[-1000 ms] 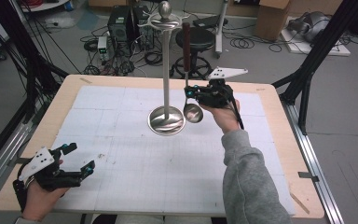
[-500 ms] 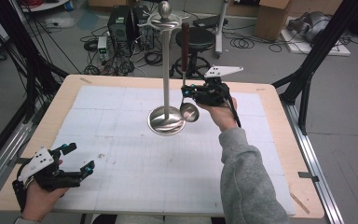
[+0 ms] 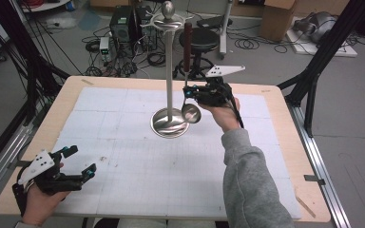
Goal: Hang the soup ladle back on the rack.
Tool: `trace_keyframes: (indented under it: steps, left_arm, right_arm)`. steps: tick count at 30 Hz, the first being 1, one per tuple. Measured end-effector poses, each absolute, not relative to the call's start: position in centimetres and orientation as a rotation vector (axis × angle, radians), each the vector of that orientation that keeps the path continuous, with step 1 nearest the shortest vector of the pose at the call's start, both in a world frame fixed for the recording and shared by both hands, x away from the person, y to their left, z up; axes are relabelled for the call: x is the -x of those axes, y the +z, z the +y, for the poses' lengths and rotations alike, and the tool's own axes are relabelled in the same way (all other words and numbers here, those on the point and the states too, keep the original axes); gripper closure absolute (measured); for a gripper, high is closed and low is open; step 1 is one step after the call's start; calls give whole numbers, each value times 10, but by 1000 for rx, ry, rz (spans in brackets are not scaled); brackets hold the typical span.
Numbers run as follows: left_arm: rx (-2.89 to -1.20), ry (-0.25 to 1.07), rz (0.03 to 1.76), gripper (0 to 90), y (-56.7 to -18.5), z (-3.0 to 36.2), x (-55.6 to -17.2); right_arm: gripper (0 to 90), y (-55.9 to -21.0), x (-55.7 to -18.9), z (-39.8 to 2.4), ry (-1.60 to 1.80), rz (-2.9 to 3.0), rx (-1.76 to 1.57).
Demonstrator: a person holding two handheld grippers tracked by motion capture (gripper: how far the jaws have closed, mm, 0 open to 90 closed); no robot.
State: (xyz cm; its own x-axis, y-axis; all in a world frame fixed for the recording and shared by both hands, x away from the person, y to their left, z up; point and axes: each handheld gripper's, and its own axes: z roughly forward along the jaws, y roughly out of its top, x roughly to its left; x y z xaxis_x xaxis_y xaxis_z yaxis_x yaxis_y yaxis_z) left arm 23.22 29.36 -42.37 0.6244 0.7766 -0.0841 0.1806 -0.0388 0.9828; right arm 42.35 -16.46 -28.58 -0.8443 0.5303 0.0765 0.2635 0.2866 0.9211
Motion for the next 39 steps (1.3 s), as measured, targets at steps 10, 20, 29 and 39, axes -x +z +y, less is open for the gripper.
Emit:
trace_keyframes:
  steps: [10,20,29,39]
  left_arm:
    - [-1571,582,821,17,-424,294,-232]
    - [-1574,581,816,18,-423,293,-232]
    - [-1565,584,800,17,-422,291,-232]
    - [-1526,580,787,17,-419,290,-232]
  right_arm:
    - [631,-286,-421,-163,1530,2250,-732]
    - [273,-296,-406,-175,1529,2238,-669]
    - [5,-318,-384,-190,1619,2248,-597]
    - [2,-336,-367,-213,1657,2199,-629]
